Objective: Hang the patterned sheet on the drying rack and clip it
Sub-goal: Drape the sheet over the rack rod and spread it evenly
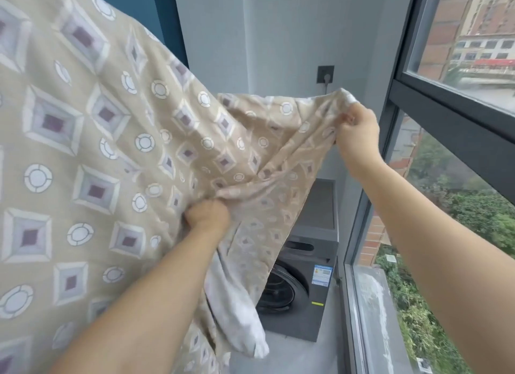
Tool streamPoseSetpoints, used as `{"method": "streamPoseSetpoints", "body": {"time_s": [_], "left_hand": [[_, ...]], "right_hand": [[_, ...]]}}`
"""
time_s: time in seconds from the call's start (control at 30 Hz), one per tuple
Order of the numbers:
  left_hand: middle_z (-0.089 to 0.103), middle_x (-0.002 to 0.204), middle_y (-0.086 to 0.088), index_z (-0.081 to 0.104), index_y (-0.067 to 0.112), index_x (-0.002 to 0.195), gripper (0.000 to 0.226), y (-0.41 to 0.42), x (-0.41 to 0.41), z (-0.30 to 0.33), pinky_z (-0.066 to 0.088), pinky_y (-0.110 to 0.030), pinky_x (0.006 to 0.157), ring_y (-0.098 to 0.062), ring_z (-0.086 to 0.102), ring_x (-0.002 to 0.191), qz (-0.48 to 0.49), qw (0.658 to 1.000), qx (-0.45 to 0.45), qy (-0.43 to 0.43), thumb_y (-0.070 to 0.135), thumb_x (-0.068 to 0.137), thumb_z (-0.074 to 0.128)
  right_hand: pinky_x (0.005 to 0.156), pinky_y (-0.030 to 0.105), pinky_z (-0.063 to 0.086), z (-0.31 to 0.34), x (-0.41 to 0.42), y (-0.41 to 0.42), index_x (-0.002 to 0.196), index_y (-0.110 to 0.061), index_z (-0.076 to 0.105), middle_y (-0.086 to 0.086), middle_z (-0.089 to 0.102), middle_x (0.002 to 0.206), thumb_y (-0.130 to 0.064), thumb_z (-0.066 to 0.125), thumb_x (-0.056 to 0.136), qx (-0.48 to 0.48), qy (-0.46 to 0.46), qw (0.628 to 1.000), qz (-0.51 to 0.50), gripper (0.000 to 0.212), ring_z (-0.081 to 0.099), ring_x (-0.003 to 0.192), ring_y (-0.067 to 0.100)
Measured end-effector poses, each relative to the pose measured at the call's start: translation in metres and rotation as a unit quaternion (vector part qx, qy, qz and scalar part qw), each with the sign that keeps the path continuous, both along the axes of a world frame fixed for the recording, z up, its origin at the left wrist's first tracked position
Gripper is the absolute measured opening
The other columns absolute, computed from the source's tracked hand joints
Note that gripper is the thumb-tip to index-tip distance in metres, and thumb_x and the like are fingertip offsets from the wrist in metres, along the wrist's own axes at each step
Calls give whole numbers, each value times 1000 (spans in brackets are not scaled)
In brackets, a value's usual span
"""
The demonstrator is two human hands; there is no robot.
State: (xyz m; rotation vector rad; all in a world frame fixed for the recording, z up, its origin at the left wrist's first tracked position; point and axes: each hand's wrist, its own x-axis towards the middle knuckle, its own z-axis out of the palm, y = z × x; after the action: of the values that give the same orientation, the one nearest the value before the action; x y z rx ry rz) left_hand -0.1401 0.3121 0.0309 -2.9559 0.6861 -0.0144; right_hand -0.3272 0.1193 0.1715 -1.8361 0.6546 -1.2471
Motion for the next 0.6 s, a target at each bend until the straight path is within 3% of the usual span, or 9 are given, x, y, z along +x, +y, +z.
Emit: {"method": "streamPoseSetpoints", "body": {"time_s": [0.07, 0.13, 0.2, 0.27, 0.3, 0.4, 0.47, 0.53, 0.6], "left_hand": [[43, 143, -10, 52, 18, 137, 48, 7, 8, 24, 27, -49, 107, -35, 37, 128, 4, 989, 48, -143, 34, 95, 36], [30, 150, -11, 38, 17, 147, 56, 11, 6, 8, 15, -53, 112, -37, 27, 134, -49, 983, 79, -158, 39, 95, 34], [36, 147, -14, 41, 11, 144, 52, 14, -4, -23, 25, -49, 114, -34, 34, 134, -135, 983, 122, -9, 33, 97, 38], [41, 147, -14, 39, 6, 144, 50, 14, -21, -42, 36, -43, 109, -32, 42, 132, -111, 948, 199, 222, 24, 97, 41], [39, 149, -13, 36, 7, 146, 52, 12, -22, -48, 38, -43, 108, -33, 42, 133, -90, 938, 192, 273, 23, 97, 43], [54, 136, -8, 48, 17, 140, 59, 4, -16, -56, 46, -42, 100, -28, 55, 117, -84, 958, 3, 273, 43, 87, 47], [60, 127, 1, 54, 26, 134, 71, -1, -20, -48, 48, -39, 97, -19, 58, 110, -125, 938, -147, 287, 60, 72, 49], [64, 113, -6, 60, 8, 124, 61, -6, -41, -23, 48, -37, 95, -19, 58, 102, -188, 911, -129, 343, 47, 77, 53], [64, 94, -9, 68, 2, 105, 34, -18, -50, -9, 46, -33, 76, -21, 57, 85, -217, 902, -68, 366, 29, 89, 55]], "right_hand": [[43, 12, 33, 3, -5, -3, 94, -22, 60, 0, 48, 78, 4, 32, 83, 35, -45, 998, 3, 40, 40, 56, 7], [46, 13, 37, 14, -5, 1, 79, -27, 55, -6, 50, 72, 5, 34, 85, 52, -78, 995, 14, 39, 44, 53, 1], [53, 22, 51, 25, -1, 10, 80, -34, 55, -5, 56, 78, 7, 35, 87, 75, -120, 988, 67, 46, 55, 60, 3], [64, 35, 56, 31, 5, 18, 93, -34, 64, 2, 62, 85, 8, 34, 84, 71, -135, 983, 105, 52, 60, 71, 14], [64, 36, 56, 32, 6, 21, 94, -31, 66, 0, 62, 81, 8, 34, 84, 64, -136, 982, 112, 51, 60, 71, 16], [55, 28, 48, 35, 12, 22, 80, -32, 54, -14, 57, 62, 8, 33, 86, 64, -140, 982, 105, 45, 53, 58, 11], [54, 25, 46, 35, 14, 18, 78, -33, 48, -18, 56, 60, 7, 35, 88, 62, -145, 981, 110, 43, 53, 57, 7], [58, 31, 50, 30, 14, 17, 84, -22, 55, -11, 58, 68, 1, 38, 89, 36, -125, 984, 124, 29, 55, 64, 11], [61, 39, 45, 24, 14, 15, 97, -3, 59, 3, 49, 81, -4, 39, 85, 20, -100, 986, 134, 23, 47, 69, 19]]}}
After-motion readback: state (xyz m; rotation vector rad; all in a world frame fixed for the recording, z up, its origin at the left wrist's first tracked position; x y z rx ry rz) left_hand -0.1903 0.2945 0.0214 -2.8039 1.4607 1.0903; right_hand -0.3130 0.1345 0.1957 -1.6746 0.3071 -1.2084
